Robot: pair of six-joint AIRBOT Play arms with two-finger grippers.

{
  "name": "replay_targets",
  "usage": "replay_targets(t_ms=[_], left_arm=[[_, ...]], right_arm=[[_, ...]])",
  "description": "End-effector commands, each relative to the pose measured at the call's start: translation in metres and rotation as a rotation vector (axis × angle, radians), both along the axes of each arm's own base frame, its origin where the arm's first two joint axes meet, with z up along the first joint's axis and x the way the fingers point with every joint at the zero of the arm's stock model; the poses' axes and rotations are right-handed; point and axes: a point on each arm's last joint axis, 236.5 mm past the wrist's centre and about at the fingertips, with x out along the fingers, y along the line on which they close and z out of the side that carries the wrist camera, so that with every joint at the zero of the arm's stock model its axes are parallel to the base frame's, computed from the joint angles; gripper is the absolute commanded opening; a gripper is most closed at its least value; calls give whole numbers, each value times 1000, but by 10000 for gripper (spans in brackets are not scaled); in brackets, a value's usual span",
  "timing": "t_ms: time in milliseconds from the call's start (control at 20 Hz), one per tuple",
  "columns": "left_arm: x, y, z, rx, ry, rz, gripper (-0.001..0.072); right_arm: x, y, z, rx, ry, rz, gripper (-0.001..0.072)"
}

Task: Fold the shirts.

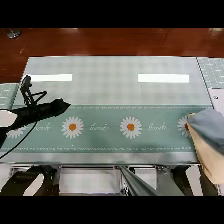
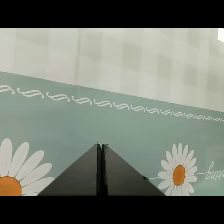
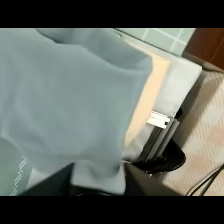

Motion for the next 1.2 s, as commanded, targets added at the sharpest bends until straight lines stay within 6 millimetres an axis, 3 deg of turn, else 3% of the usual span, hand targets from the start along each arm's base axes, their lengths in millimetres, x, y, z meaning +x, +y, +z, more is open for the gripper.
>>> replay_targets(t_ms=[0,50,150,200,250,300,350,400,450,500,550,600,650,750,850,900,950,1050,1150], left_arm=[[5,5,3,48,-53,-32,22],[12,13,9,67,-86,-24,23],[37,45,39,77,-150,72,22],[53,67,62,84,-195,132,22],[69,86,87,93,-241,179,22],[86,99,116,101,-288,202,22],[99,101,141,103,-321,186,21],[109,89,165,90,-339,132,21],[115,65,192,70,-367,34,21],[118,35,214,84,-414,-85,21],[119,12,226,111,-449,-165,21],[119,-7,225,152,-460,-223,21],[120,-18,211,199,-432,-254,20],[119,-22,146,293,-267,-257,20],[112,-13,64,369,-66,-249,21],[106,-8,33,358,26,-229,22],[101,-2,14,352,94,-221,21],[96,7,3,353,153,-223,22],[99,9,5,357,137,-219,22]], right_arm=[[-18,12,-35,57,27,-50,627],[-3,7,-33,62,-19,-22,627],[50,-12,-11,35,-214,34,602],[94,-17,11,35,-378,88,459],[146,-12,41,39,-562,222,191],[205,8,82,49,-784,414,32],[253,33,121,63,-968,536,32],[293,66,154,72,-1097,646,32],[324,100,171,59,-1153,755,32],[349,142,175,38,-1161,878,32],[368,180,168,19,-1140,986,32],[382,220,150,8,-1090,1092,32],[390,254,121,4,-999,1189,32],[395,285,42,-52,-712,1353,32],[387,281,-47,-75,-358,1370,32],[379,273,-79,-57,-231,1343,32],[371,267,-102,-26,-141,1292,32],[363,261,-127,24,-68,1207,32],[364,261,-132,27,-61,1201,32]])
